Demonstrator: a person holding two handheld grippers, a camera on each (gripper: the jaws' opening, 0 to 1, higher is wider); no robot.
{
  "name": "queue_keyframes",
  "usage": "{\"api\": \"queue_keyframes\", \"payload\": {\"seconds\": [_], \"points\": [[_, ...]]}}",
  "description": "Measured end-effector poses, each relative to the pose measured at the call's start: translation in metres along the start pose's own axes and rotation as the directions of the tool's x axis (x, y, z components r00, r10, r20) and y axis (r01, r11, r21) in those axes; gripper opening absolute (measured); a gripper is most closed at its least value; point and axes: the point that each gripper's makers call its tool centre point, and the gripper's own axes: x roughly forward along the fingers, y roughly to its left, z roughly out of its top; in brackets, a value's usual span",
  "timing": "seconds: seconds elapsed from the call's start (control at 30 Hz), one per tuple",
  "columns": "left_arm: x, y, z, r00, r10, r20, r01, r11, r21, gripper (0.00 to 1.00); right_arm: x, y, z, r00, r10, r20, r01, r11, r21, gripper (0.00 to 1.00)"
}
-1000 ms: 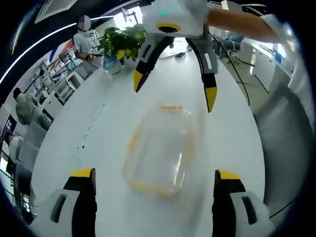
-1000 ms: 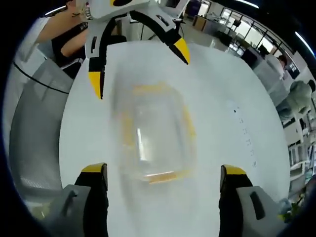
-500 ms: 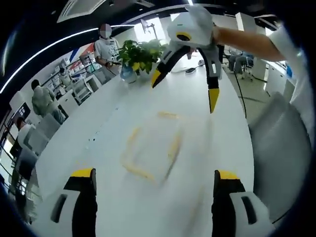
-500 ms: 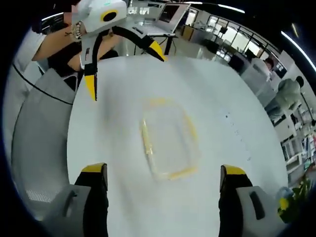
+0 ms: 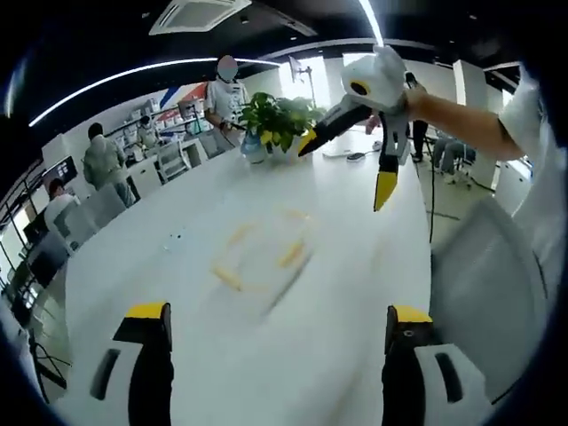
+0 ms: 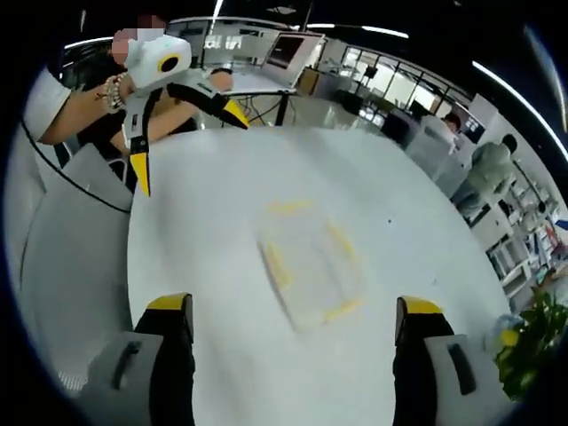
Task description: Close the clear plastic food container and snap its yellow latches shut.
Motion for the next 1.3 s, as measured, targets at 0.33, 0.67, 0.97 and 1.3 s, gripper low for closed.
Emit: {"api": "queue_keyframes", "payload": {"seconds": [0.33,0.67,0.97,1.3], "points": [[-0.032,-0.014,-0.01,0.992,0.092,0.091,-0.087,0.995,-0.053,0.97,-0.02,0.012,0.008,0.975,-0.182,0.125,0.172,0.981,0.086,0.97],[-0.064,-0.022,-0.016,0.955,0.218,0.2,-0.186,0.969,-0.164,0.93,-0.037,0.033,0.004,0.887,-0.369,0.277,0.297,0.916,0.268,0.95],[-0.066,-0.026,-0.028,0.942,0.261,0.21,-0.215,0.952,-0.218,0.9,-0.051,0.037,-0.014,0.821,-0.487,0.297,0.372,0.853,0.367,0.93],[-0.059,-0.028,-0.038,0.95,0.262,0.173,-0.226,0.953,-0.204,0.89,-0.045,0.037,-0.028,0.821,-0.505,0.268,0.372,0.828,0.42,0.9]]}}
